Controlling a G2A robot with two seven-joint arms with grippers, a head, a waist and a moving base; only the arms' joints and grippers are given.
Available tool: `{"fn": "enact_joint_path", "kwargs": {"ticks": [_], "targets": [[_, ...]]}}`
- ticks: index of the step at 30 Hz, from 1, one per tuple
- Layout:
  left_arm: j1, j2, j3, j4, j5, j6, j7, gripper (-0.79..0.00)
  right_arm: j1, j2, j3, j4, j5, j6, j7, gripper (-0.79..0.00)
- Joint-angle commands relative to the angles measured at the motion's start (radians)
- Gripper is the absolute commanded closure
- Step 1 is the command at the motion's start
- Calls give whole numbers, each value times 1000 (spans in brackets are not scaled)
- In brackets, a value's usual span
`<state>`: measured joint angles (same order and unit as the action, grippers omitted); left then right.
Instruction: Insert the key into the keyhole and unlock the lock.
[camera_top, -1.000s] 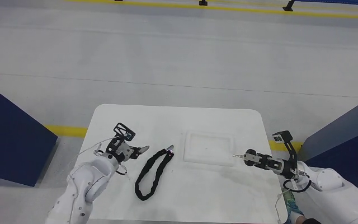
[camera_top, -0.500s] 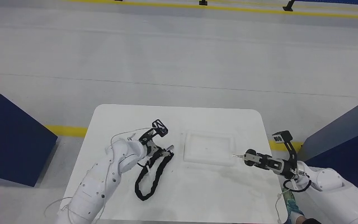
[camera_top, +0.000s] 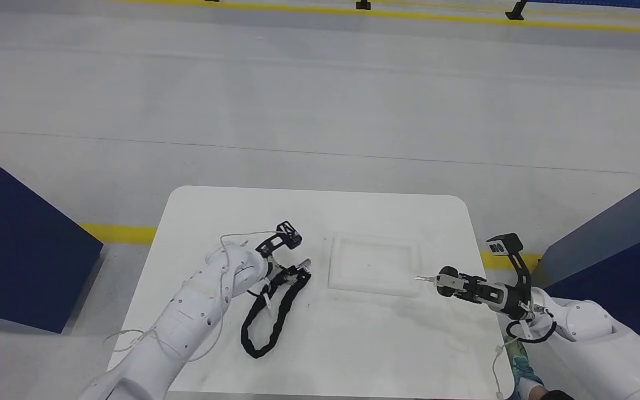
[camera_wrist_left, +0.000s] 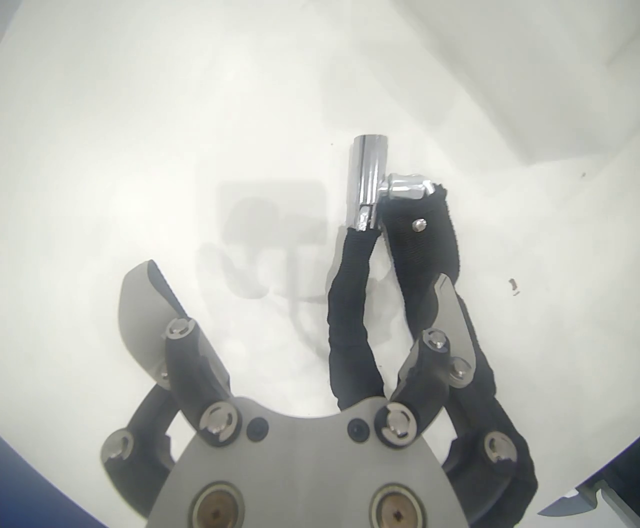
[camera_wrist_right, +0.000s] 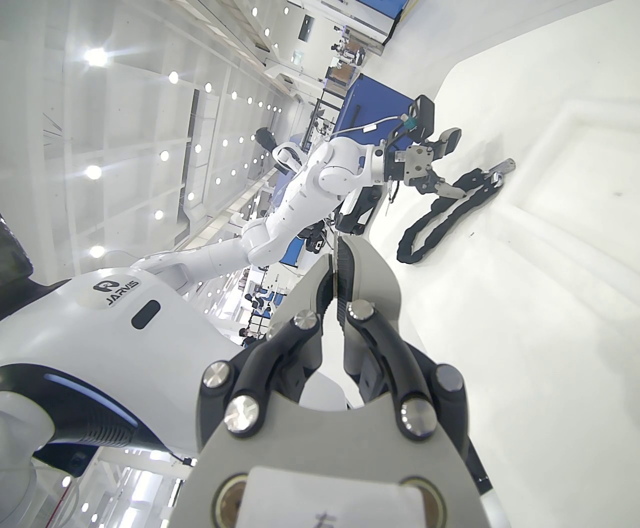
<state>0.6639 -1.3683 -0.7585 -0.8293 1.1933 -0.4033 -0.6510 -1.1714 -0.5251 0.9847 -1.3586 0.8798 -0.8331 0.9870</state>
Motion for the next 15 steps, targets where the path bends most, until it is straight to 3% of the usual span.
{"fn": "enact_joint_path", "kwargs": {"ticks": [1,15], "targets": [[-17,-12,9,46,-14,7,0,-785,0,0,0,0,0,0,0,0],[-28,-21,15,72,-23,15,0,-785,0,0,0,0,0,0,0,0]]}}
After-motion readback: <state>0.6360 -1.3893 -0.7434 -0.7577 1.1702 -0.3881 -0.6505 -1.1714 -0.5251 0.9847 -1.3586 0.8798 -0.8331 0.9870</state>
